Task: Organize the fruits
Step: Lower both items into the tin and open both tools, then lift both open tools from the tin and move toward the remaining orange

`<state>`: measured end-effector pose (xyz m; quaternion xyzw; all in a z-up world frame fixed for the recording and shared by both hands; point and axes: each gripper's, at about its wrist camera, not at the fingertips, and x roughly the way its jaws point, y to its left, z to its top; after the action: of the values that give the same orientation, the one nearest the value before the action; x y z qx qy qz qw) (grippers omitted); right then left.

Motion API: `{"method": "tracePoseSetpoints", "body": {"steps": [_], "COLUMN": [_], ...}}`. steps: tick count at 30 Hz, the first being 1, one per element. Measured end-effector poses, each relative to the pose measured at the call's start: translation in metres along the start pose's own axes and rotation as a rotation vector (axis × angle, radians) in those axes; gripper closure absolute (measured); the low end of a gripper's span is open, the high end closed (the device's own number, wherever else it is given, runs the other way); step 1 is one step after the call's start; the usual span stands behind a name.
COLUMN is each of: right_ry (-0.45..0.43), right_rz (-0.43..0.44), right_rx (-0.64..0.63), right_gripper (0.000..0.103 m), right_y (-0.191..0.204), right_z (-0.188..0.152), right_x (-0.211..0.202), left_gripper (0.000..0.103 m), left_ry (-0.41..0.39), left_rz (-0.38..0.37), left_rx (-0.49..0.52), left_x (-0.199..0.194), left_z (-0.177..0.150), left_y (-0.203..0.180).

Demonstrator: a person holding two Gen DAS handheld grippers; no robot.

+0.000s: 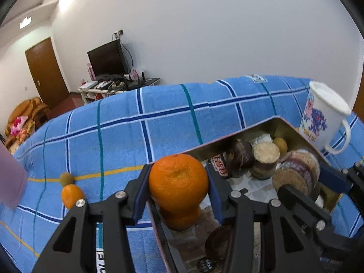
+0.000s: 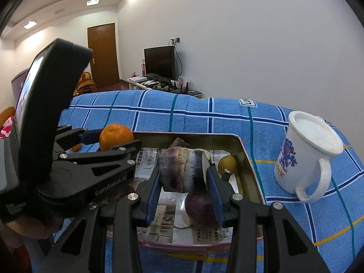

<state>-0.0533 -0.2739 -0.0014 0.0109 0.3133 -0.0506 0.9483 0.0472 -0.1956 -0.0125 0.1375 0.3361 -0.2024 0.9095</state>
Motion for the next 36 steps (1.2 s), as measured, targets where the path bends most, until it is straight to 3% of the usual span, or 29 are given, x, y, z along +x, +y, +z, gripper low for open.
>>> {"method": "tracePoseSetpoints", "body": {"steps": [8, 12, 19, 21, 23, 28, 31, 34, 36], "right_ry": [0.017, 0.008, -0.015, -0.047, -0.097, -0.297, -0.403, -0.547, -0.611], "right_rz": [0.043, 0.072, 0.071, 0.058, 0.043, -0.079, -0.165, -0.243, -0.293], "right_rx": [0.013, 0.043, 0.101, 0.127, 0.162, 0.246, 0.260, 0.263, 0.251], "right_gripper": [0.060, 0.056, 0.036, 0.036, 0.036, 0.036, 0.031, 0.017, 0.014], "right_y": [-0.005, -0.012, -0.024, -0.029, -0.036, -0.051, -0.053, -0.045, -0.037], "right_z": [-0.001, -0.002, -0.004, -0.006, -0.007, -0.010, -0.015, -0.023, -0.028], "right_x": [0.006, 0.006, 0.001, -0.005, -0.015, -0.047, -0.065, -0.085, -0.095], "left_gripper": [0.052, 0.033, 0.022, 0.010, 0.001, 0.000, 0.000, 0.000, 0.000], "left_ry": [0.020, -0.015, -0.064, -0.102, -0.146, -0.276, -0.334, -0.392, -0.427], "left_rz": [-0.033, -0.022, -0.010, 0.005, 0.003, 0.048, 0.068, 0.105, 0.140], "left_rx": [0.012, 0.005, -0.026, -0.022, -0.030, -0.048, -0.074, -0.072, -0.064], "left_x": [0.003, -0.004, -0.017, -0.024, -0.034, -0.062, -0.073, -0.082, -0.087], "left_z": [0.001, 0.001, -0.003, -0.005, -0.008, -0.015, -0.024, -0.032, -0.037], "left_y": [0.000, 0.000, 0.004, 0.003, 0.005, 0.007, 0.010, 0.011, 0.010]}}
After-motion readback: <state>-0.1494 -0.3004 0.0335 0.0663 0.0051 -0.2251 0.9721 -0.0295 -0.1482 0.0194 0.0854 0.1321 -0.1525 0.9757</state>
